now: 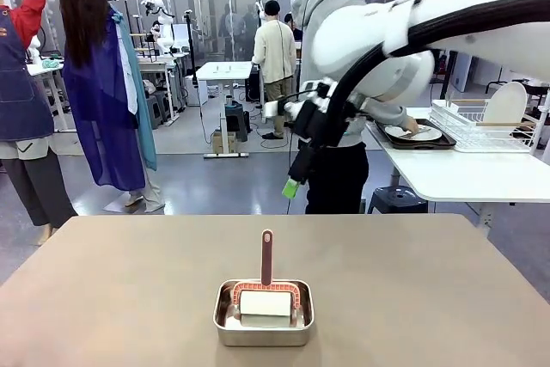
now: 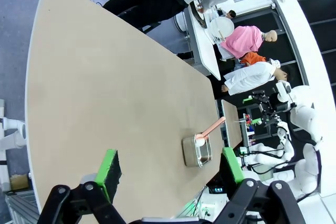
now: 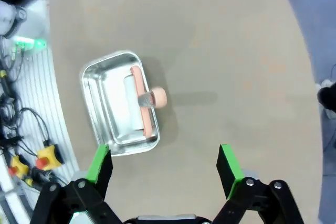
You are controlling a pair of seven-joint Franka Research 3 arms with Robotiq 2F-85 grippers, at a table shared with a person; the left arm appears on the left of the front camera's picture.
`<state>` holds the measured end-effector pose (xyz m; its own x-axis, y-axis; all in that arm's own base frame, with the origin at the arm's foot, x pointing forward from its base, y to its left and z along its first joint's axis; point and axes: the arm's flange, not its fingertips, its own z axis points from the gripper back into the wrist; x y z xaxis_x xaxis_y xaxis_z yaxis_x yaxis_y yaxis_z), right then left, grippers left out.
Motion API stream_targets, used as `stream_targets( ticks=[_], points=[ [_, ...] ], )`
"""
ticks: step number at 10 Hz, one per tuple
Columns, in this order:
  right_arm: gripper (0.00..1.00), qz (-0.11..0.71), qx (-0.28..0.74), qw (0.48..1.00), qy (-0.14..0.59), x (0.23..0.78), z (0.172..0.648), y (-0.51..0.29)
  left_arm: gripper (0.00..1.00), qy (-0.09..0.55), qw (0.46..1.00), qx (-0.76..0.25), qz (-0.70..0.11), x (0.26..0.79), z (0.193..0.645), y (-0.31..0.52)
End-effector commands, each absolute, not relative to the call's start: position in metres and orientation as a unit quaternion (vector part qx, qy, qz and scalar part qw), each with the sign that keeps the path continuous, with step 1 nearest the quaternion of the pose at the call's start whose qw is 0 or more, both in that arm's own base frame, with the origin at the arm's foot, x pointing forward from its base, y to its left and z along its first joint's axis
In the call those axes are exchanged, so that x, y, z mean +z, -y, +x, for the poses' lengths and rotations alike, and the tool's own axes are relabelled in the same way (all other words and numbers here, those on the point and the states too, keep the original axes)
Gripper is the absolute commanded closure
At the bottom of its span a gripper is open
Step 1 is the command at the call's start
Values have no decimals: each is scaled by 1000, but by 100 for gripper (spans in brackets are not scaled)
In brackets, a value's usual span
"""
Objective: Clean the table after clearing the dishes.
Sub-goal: When the right (or left) Handle tray is removed, use the right hand (or left hand) to clean the right (or left) side of the table with the Lint Roller.
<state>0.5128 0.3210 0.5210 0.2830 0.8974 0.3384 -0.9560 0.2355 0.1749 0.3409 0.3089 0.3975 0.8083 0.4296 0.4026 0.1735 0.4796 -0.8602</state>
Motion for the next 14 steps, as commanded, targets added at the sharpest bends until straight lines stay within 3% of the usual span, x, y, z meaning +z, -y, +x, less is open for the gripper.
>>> stream_targets(
  ticks=[1, 3, 6, 12, 14],
  points=[
    [0, 138, 674, 725, 40, 513, 539, -362, 4, 294, 808, 76, -505, 398, 337, -310],
    [0, 125, 710, 693, -2, 496, 543, -396, 4, 294, 808, 76, -505, 398, 337, -310],
    [0, 127, 715, 687, -42, 474, 541, -414, 4, 294, 808, 76, -505, 398, 337, -310],
    [0, 144, 680, 710, -110, 427, 507, -415, 4, 294, 808, 76, -505, 398, 337, -310],
    [0, 131, 670, 727, -76, 413, 506, -412, 4, 294, 808, 76, -505, 398, 337, -310]
  ],
)
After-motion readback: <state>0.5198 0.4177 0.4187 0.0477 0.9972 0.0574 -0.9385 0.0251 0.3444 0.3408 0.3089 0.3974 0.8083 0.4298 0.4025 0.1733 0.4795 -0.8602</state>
